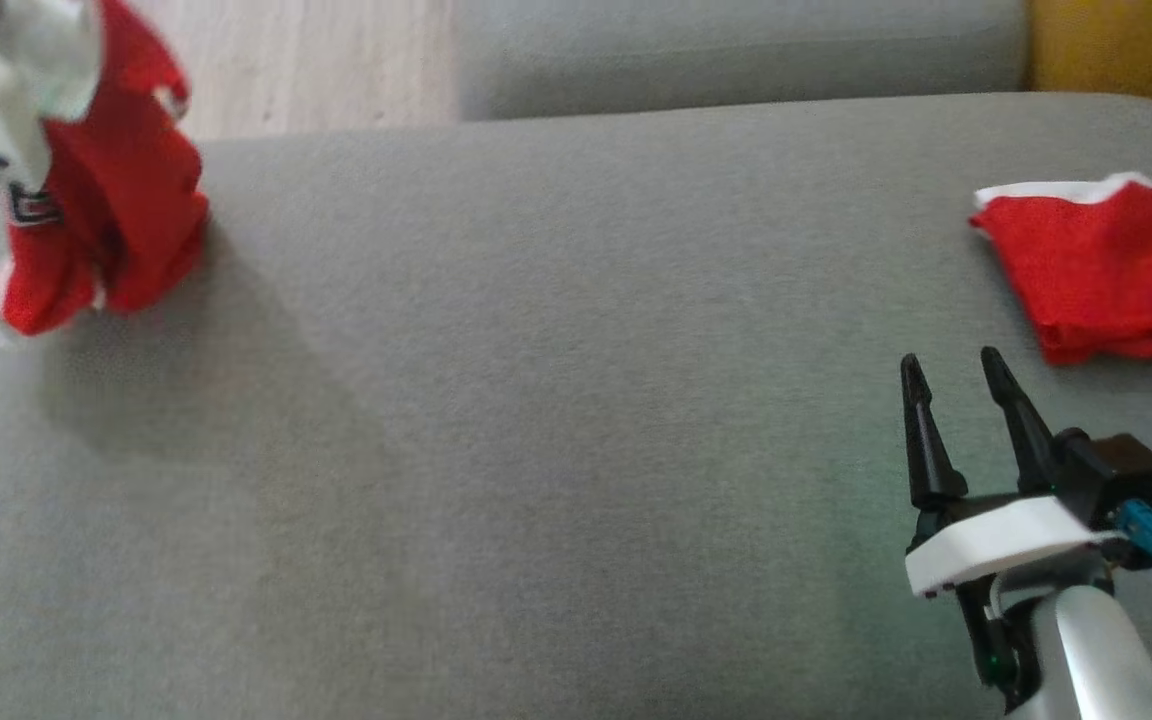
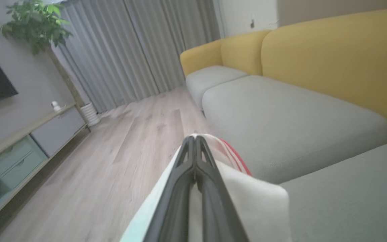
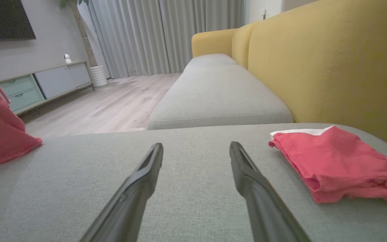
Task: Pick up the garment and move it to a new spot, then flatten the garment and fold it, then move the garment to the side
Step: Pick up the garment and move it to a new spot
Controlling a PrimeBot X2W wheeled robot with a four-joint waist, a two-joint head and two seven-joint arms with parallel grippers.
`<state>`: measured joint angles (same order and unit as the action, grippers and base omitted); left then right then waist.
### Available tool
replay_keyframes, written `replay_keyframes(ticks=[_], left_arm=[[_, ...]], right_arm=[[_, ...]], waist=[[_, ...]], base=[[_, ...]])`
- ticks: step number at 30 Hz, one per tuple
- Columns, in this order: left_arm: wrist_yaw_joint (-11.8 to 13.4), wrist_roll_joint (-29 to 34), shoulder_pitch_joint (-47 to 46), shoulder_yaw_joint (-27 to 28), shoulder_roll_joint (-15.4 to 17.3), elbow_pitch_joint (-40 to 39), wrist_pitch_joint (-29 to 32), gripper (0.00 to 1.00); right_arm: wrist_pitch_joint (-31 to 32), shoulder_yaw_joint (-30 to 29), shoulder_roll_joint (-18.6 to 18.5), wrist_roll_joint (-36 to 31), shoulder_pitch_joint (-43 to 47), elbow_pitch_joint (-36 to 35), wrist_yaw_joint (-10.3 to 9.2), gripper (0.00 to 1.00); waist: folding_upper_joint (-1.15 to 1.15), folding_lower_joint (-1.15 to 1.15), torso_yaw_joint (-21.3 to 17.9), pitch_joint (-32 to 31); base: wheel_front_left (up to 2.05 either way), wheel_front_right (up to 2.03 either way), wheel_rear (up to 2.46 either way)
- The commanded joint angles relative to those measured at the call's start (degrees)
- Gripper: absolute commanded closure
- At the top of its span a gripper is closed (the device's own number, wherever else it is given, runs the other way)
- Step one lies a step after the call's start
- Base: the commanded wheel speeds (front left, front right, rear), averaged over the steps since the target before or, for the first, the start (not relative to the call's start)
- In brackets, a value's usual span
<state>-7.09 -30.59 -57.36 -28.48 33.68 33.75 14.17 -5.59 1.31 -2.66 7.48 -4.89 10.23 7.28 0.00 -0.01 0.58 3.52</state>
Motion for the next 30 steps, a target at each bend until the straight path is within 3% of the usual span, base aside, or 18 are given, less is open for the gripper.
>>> replay_keyframes(ticks=[1,14,22,30], left_arm=[[-0.1,0.5,-5.1,1.0,1.5,-4.2,0.8,1.00],[-0.2,-5.6,-10.4,-2.0,-9.3,-17.2,1.5,1.00],[1.3,-6.8,-1.7,-3.9,-8.7,-14.6,2.4,1.00],[4.8,-7.8,11.7,-4.7,-8.4,-3.2,-1.8,1.00]], right_arm=[[-1.1,1.6,-0.2,0.8,-0.6,-1.1,0.21,0.00],[-3.4,2.2,-0.2,2.4,-2.1,1.8,0.21,0.00],[-4.5,2.1,-0.2,2.8,-3.1,2.8,0.21,0.00],[-5.6,2.9,-0.2,3.2,-4.9,4.1,0.21,0.00]], waist=[[0.00,0.01,-3.0,-2.1],[0.00,0.01,-8.6,-0.7],[0.00,0.01,-10.0,2.7],[0.00,0.01,-11.2,6.7]], base=[[0.00,0.00,0.00],[0.00,0.00,0.00],[0.00,0.00,0.00],[0.00,0.00,0.00]])
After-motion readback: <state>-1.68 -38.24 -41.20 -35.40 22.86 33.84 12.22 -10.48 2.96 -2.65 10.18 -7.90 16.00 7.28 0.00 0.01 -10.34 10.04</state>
